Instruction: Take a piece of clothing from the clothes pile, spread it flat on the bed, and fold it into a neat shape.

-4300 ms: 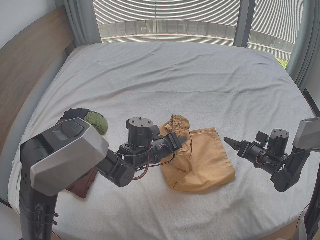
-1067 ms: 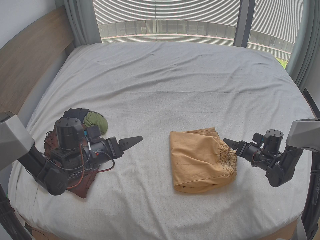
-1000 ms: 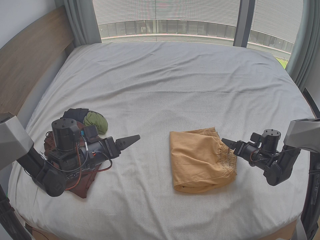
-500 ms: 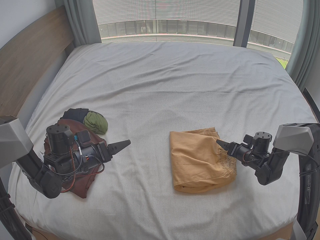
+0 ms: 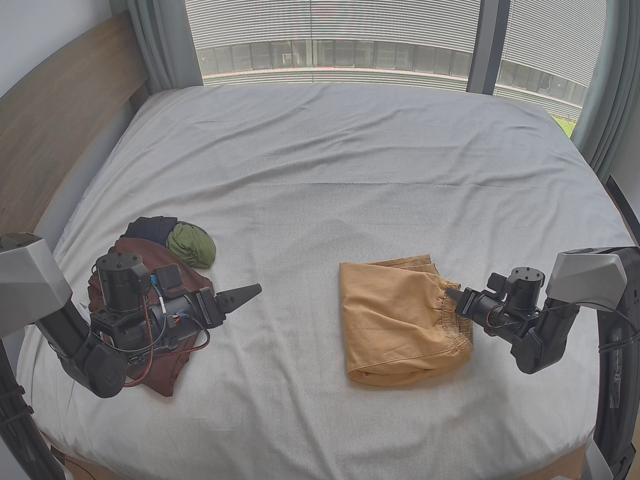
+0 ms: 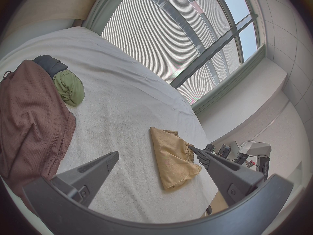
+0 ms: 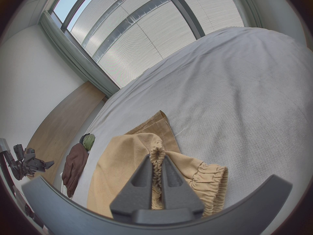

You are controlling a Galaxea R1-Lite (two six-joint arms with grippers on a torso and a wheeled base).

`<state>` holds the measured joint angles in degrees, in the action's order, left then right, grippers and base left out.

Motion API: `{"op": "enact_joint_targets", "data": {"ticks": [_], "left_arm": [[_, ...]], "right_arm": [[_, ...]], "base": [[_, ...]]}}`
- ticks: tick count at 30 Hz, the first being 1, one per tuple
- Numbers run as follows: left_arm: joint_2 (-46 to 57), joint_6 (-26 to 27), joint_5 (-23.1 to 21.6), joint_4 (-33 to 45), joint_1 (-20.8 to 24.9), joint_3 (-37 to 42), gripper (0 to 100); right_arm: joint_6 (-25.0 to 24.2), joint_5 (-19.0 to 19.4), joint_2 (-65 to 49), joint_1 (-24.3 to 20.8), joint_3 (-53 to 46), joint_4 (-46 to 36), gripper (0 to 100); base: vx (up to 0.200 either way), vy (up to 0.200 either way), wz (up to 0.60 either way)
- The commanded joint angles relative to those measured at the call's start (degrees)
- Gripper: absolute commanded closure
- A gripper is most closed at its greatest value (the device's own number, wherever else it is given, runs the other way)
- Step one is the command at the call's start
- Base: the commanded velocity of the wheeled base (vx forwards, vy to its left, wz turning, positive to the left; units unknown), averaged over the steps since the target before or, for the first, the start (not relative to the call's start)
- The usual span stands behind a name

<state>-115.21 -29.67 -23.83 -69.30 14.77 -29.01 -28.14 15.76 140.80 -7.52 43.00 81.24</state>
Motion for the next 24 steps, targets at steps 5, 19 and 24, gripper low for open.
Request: {"op": "enact_joint_targets", "data": {"ticks": [5, 19, 24], "left_arm": [[-0.5, 0.0, 0.0, 0.0, 0.2, 0.3, 0], [-1.9, 0.1, 0.1, -2.1, 0.4, 1.1, 0], [-1.9, 0.1, 0.1, -2.2, 0.4, 1.1, 0]], "right_arm": [[0.2, -0.1, -3.3, 1.5, -1.0, -0.8, 100], [0.3, -0.1, -1.5, 3.9, -0.5, -0.8, 100], [0.3, -0.1, -0.9, 3.8, -0.5, -0.7, 100]], "base": [[0.0, 0.0, 0.0], [0.0, 0.0, 0.0], [0.0, 0.0, 0.0]]}}
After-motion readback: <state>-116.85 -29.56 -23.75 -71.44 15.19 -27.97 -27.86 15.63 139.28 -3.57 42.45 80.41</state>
